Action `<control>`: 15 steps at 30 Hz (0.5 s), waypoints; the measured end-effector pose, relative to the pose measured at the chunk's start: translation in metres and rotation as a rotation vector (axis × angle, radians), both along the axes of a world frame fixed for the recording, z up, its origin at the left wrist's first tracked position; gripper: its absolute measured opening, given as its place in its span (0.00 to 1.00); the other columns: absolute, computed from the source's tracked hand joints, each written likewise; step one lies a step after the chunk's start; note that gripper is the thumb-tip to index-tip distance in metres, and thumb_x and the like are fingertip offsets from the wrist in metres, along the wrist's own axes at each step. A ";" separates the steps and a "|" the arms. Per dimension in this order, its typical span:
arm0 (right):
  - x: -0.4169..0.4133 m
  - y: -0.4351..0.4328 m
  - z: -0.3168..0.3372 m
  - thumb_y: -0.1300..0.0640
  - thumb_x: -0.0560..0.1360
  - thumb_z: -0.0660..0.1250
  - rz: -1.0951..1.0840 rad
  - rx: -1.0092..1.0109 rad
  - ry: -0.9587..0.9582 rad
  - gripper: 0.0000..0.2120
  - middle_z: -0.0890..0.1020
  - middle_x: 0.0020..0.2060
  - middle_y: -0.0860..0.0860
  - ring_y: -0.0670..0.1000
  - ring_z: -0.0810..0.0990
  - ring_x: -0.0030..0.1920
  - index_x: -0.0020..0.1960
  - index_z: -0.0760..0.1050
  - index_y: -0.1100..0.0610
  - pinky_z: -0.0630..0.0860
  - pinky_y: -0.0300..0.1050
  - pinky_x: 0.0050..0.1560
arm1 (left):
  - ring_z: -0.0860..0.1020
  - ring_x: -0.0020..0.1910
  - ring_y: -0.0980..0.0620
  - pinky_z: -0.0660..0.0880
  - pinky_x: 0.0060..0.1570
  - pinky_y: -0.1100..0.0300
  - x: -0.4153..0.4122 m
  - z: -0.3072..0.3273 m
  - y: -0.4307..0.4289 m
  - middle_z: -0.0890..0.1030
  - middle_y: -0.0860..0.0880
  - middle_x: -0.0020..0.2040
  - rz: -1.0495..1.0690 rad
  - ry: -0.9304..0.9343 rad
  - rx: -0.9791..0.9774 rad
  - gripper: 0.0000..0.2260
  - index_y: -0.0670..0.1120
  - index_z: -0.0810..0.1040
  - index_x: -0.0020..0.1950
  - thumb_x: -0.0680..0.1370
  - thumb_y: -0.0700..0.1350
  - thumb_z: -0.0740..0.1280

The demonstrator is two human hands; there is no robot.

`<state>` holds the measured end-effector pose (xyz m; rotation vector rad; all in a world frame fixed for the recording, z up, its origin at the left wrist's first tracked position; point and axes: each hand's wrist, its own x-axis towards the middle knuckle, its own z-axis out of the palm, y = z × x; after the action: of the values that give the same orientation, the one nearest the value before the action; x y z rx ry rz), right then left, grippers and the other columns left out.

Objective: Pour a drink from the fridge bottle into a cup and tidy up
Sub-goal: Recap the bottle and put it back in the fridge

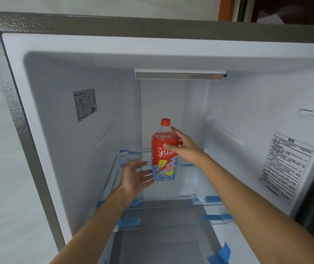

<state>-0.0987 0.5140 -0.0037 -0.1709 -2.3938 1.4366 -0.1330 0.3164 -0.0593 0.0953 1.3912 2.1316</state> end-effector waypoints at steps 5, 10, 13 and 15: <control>0.021 -0.006 -0.007 0.46 0.70 0.76 -0.112 0.267 -0.162 0.41 0.73 0.69 0.54 0.57 0.73 0.69 0.76 0.59 0.53 0.72 0.58 0.67 | 0.76 0.55 0.46 0.71 0.56 0.53 0.018 0.009 0.000 0.76 0.39 0.64 -0.058 0.448 -0.356 0.22 0.44 0.70 0.64 0.74 0.53 0.66; 0.051 -0.008 -0.021 0.38 0.73 0.70 -0.087 0.571 -0.398 0.41 0.66 0.75 0.56 0.58 0.68 0.72 0.77 0.56 0.51 0.67 0.59 0.71 | 0.73 0.64 0.46 0.71 0.60 0.54 0.021 0.005 -0.013 0.73 0.46 0.66 -0.187 1.361 -1.113 0.26 0.46 0.61 0.75 0.81 0.54 0.63; 0.070 -0.013 -0.026 0.35 0.75 0.65 -0.118 0.760 -0.553 0.42 0.60 0.77 0.58 0.60 0.64 0.74 0.80 0.51 0.54 0.66 0.57 0.72 | 0.74 0.65 0.43 0.72 0.62 0.49 0.023 0.006 -0.018 0.74 0.42 0.67 -0.214 1.423 -1.306 0.27 0.46 0.60 0.75 0.80 0.58 0.61; 0.082 -0.019 -0.027 0.35 0.76 0.63 -0.116 0.801 -0.595 0.42 0.59 0.77 0.58 0.59 0.64 0.74 0.80 0.50 0.53 0.66 0.56 0.71 | 0.71 0.69 0.40 0.70 0.65 0.45 0.027 0.007 -0.024 0.71 0.41 0.71 -0.287 1.406 -1.394 0.29 0.46 0.59 0.76 0.80 0.59 0.59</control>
<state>-0.0162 0.4953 -0.0310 -0.5738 -3.1531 0.3003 -0.1064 0.2926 -0.0526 1.2328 2.9532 0.2228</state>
